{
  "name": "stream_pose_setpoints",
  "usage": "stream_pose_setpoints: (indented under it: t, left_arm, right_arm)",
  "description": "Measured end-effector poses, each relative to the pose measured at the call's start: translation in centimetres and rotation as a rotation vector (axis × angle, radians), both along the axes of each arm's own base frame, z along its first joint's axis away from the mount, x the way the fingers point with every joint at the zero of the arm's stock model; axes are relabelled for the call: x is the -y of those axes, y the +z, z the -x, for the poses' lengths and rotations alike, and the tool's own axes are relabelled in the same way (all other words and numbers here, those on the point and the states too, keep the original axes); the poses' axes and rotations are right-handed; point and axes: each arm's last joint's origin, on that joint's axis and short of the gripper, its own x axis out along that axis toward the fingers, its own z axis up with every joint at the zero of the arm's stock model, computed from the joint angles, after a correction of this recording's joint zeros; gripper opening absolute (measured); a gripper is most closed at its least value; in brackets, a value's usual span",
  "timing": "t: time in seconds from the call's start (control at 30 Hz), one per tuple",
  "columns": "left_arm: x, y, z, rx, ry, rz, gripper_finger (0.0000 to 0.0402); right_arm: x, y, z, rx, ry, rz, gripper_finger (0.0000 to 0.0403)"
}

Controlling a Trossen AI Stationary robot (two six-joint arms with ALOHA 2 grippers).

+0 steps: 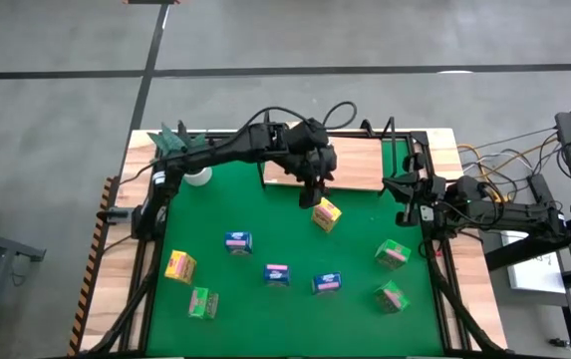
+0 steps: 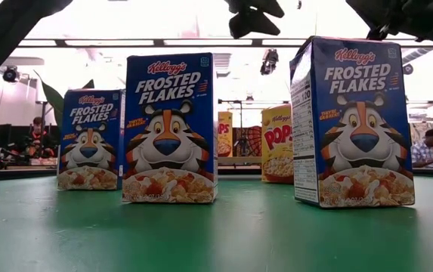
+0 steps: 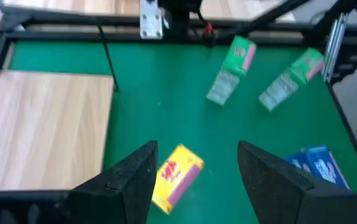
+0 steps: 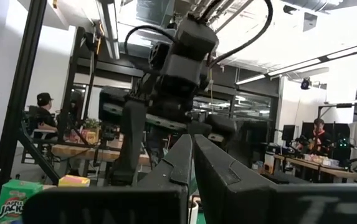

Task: Stack cereal on shelf
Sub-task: Put the top yellow cereal box on the shelf

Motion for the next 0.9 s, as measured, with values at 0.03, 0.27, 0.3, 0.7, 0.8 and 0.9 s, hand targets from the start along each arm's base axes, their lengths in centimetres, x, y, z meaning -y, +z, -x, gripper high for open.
stream_pose_setpoints:
  t: [0.03, 0.27, 0.3, 0.7, 0.8, 0.9]
  left_arm:
    - [0.0, -0.1, 0.1, -0.015, -0.009, -0.009, 0.0203]
    - [-3.2, 0.5, 3.3, -0.214, 0.031, -0.347, 0.0203]
    - [-4.0, 0.7, 3.7, -0.225, 0.026, -0.38, 0.0202]
    - [-11.9, -0.4, 6.9, -0.263, 0.08, -0.186, 0.0177]
    - [-10.9, -0.5, 6.8, -0.258, 0.027, -0.1, 0.0168]
    - [-9.3, -0.6, 6.0, -0.233, -0.031, -0.058, 0.0163]
  right_arm:
    - [0.0, 0.0, 0.0, 0.002, 0.003, -0.007, 0.0009]
    - [0.0, 0.0, 0.0, 0.004, 0.004, -0.009, 0.0009]
    - [0.0, 0.0, 0.0, 0.003, 0.004, -0.007, 0.0009]
    - [0.0, -0.1, 0.0, -0.007, 0.001, -0.005, 0.0009]
    - [0.0, -0.1, -0.1, -0.015, -0.004, 0.007, 0.0009]
    - [0.0, -0.1, -0.1, -0.017, -0.006, 0.009, 0.0009]
